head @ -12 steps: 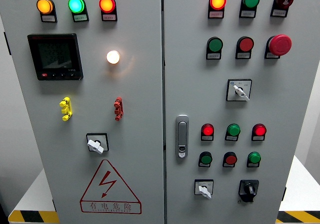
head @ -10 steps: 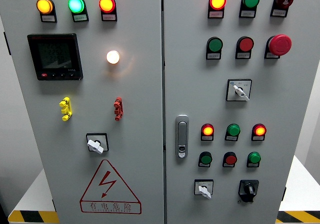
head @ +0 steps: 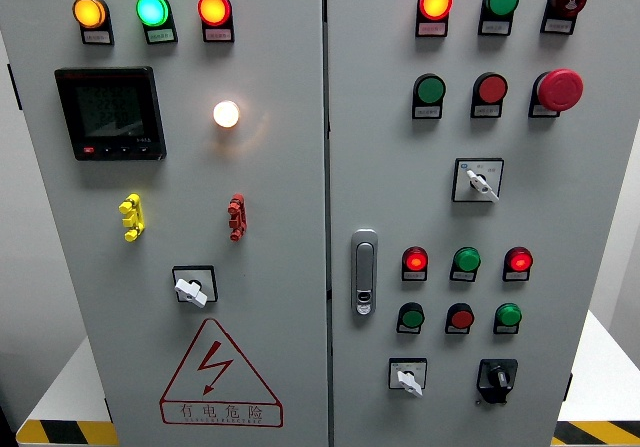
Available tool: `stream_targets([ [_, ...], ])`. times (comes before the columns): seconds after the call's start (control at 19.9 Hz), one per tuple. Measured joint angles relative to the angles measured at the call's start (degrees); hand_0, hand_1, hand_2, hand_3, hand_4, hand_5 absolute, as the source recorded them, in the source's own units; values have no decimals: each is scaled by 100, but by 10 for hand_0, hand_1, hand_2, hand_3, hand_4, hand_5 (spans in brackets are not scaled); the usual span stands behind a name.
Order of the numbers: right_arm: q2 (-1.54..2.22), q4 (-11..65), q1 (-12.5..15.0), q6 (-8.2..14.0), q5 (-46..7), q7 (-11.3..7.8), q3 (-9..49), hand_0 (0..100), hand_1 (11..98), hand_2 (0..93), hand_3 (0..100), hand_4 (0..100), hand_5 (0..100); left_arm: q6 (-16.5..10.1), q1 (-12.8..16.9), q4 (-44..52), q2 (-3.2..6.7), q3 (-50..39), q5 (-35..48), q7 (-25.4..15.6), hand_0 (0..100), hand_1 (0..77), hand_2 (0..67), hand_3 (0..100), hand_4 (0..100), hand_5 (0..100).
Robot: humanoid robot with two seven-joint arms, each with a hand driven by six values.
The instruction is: Trip black knob to open circuit
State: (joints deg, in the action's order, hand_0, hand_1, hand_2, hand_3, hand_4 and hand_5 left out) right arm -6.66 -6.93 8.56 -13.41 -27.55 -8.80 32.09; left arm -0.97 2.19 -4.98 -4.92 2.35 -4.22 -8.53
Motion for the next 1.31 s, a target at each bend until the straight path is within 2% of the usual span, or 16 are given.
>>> stream_targets([
  [0.15, 1, 13, 61, -349, -1254, 242, 1226, 748, 358, 66, 171, 117, 189, 0, 0, 2, 0, -1, 0, 0, 0, 32, 128, 214, 66, 16],
  [0.25, 16, -3, 44, -495, -1604, 321, 1528, 749, 356, 66, 170, 114, 186, 0, 0, 2, 0, 0, 0, 0, 0, 32, 127, 214, 66, 16],
  [0.3, 44, 5, 19, -525, -1653, 337, 1588, 749, 356, 66, 169, 114, 185, 0, 0, 2, 0, 0, 0, 0, 0, 32, 128, 214, 66, 16],
  [0.35, 92, 22, 4, -545, -1672, 349, 1613, 750, 355, 66, 167, 113, 184, 0, 0, 2, 0, 0, 0, 0, 0, 32, 127, 213, 66, 16],
  [0.4, 157, 55, -2, -575, -1676, 361, 1621, 752, 353, 65, 166, 112, 184, 0, 0, 2, 0, 0, 0, 0, 0, 32, 128, 214, 66, 16],
  [0.45, 188, 71, -10, -604, -1675, 365, 1651, 753, 352, 65, 165, 110, 184, 0, 0, 3, 0, -1, 0, 0, 0, 32, 128, 214, 66, 16],
  [0.5, 191, 75, -19, -619, -1699, 370, 1757, 753, 351, 65, 165, 109, 183, 0, 0, 3, 0, -1, 0, 0, 0, 32, 127, 213, 66, 16],
  [0.55, 172, 75, -22, -622, -1807, 391, 2009, 753, 351, 65, 164, 109, 183, 0, 0, 3, 0, -1, 0, 0, 0, 33, 127, 213, 66, 16],
  [0.6, 119, 77, -26, -627, -2066, 437, 2415, 753, 351, 65, 164, 109, 183, 0, 1, 3, 0, 0, 0, 0, 0, 33, 127, 213, 66, 16],
  [0.7, 44, 66, -31, -627, -3001, 520, 3341, 752, 351, 65, 164, 109, 182, 0, 0, 2, 0, 0, 0, 0, 0, 34, 127, 213, 66, 16],
  [0.75, 28, 70, -40, -636, -3551, 535, 3806, 752, 351, 65, 164, 109, 182, 0, 0, 2, 0, -1, 0, 0, 0, 33, 127, 213, 66, 16],
  [0.91, 9, 413, -57, -740, -4881, 547, 5277, 751, 351, 65, 165, 109, 181, 0, 0, 1, 0, -2, 0, 0, 0, 34, 127, 213, 66, 16],
  [1.06, 6, 1300, -72, -996, -5794, 530, 6684, 750, 352, 65, 167, 109, 182, 0, 1, 1, 0, -3, 0, 0, 0, 33, 127, 213, 66, 16],
  [1.16, 6, 2074, -81, -1072, -5999, 515, 7195, 749, 354, 65, 181, 121, 198, 0, -1, 1, 1, -4, 0, -1, 0, 33, 127, 213, 66, 16],
  [1.31, 5, 3282, -83, -1116, -6011, 514, 7483, 749, 355, 62, 194, 132, 217, 0, 1, 3, 1, -3, 0, 0, 0, 33, 127, 213, 66, 16],
])
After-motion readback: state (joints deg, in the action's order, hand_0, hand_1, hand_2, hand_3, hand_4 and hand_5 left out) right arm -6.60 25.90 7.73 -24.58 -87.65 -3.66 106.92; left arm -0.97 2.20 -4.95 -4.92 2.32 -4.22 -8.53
